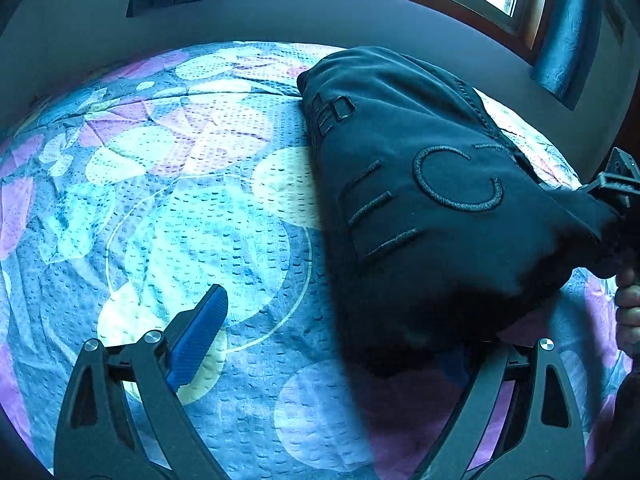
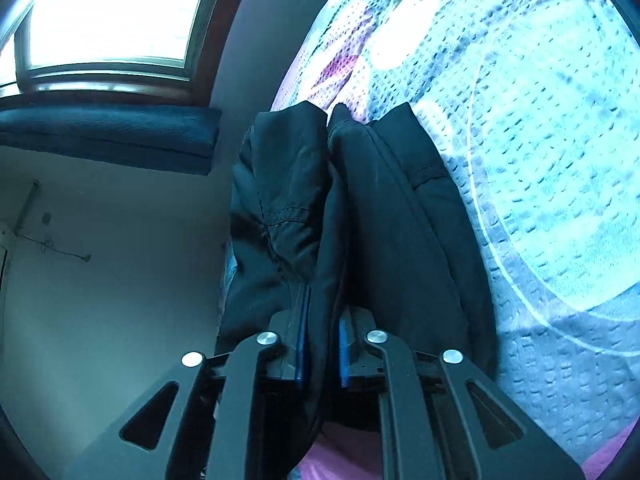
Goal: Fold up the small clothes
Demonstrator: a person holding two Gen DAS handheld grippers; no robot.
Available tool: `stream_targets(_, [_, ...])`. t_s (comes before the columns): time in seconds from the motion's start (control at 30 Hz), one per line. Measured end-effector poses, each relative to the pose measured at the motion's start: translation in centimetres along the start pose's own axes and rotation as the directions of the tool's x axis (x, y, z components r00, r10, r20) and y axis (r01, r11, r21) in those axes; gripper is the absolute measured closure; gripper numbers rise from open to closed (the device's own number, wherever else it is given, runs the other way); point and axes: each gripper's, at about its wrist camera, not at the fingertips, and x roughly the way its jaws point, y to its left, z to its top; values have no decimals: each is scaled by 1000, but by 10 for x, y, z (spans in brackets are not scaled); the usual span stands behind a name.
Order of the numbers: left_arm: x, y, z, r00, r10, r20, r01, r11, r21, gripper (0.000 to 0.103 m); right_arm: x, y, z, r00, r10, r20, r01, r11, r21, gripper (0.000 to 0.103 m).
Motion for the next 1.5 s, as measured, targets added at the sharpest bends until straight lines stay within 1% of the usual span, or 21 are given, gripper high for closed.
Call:
stream_targets(0.03, [0, 1, -1, 1000, -1, -3, 1, 1000, -4, 10, -3, 5, 1, 1000, -5, -4, 5, 1000, -7, 52])
stream_targets(0.07, [1, -1, -1, 1000, -2, -6, 2, 1000, -7, 10, -12, 7, 3, 1000, -7, -2, 7, 1000, -17, 40])
stream_targets(0.1, [1, -1, -2, 1000, -3, -7, 3, 1000, -8, 10, -15, 12, 4, 1000, -4, -2, 4, 1000, -25, 33])
stream_targets(0.23, [3, -5, 0, 1000, 4, -9, -4, 1000, 4, 10, -16, 28, 2, 999, 16, -52, -18, 999, -33, 32])
stream_targets(0.3, [4, -8, -1, 1000, 4, -20, -4, 1000, 9, 10, 2, 37, 1, 994, -18, -112, 10, 998, -64, 32])
stream_targets(0.33, [5, -9, -1, 1000, 6, -27, -5, 1000, 12, 10, 12, 38, -4, 986, -59, -153, 45, 995, -91, 33])
stream_targets(0.37, [6, -10, -1, 999, 10, -31, -10, 1000, 15, 10, 16, 39, -9, 982, -94, -165, 76, 991, -113, 41])
stream_targets(0.4, [7, -11, -1, 999, 15, -33, -14, 1000, 18, 10, 20, 42, -14, 977, -144, -158, 120, 981, -149, 73])
stream_targets(0.43, [6, -12, 0, 999, 21, -30, -20, 1000, 20, 10, 24, 47, -17, 972, -181, -152, 150, 969, -196, 80])
stream_targets(0.47, [4, -12, 0, 999, 29, -22, -28, 999, 19, 10, 24, 58, -18, 972, -199, -126, 164, 956, -244, 83])
stream_targets(0.5, [3, -12, 2, 999, 35, -15, -34, 999, 18, 10, 18, 67, -20, 978, -191, -84, 161, 947, -277, 85])
stream_targets(0.6, [2, -12, 5, 1000, 22, -11, -22, 999, 26, 10, -11, 87, -18, 992, -126, 30, 129, 938, -323, 86])
stream_targets(0.67, [5, -13, 5, 1000, 9, -15, -8, 999, 32, 10, -25, 85, -22, 984, -152, 91, 174, 920, -350, 86])
stream_targets(0.7, [6, -13, 5, 1000, 8, -17, -8, 999, 32, 10, -30, 74, -24, 982, -162, 93, 184, 924, -335, 86])
stream_targets(0.83, [11, -15, 4, 1000, 6, -30, -5, 999, 46, 9, -13, 26, -20, 973, -228, 47, 232, 940, -251, 86])
stream_targets(0.9, [12, -14, 4, 999, 6, -32, -4, 999, 45, 9, -6, 12, -20, 978, -203, 39, 207, 955, -213, 86])
stream_targets(0.97, [12, -12, 4, 999, 1, -34, 1, 999, 36, 9, -4, 12, -18, 983, -180, 46, 185, 963, -198, 86])
stream_targets(1.07, [11, -9, 4, 999, -7, -33, 8, 1000, 23, 9, -8, 18, -22, 984, -170, 61, 179, 961, -212, 86])
stream_targets(1.2, [12, -7, 3, 999, -12, -38, 13, 1000, 18, 9, -13, 6, -29, 988, -147, 55, 155, 969, -191, 86])
stream_targets(1.37, [13, -8, 3, 999, -16, -42, 16, 1000, 15, 9, -16, -12, -30, 995, -84, 52, 91, 986, -141, 86])
stream_targets(1.5, [15, -6, 3, 999, -23, -48, 23, 1000, 8, 9, -18, -18, -31, 996, -65, 54, 71, 989, -130, 86])
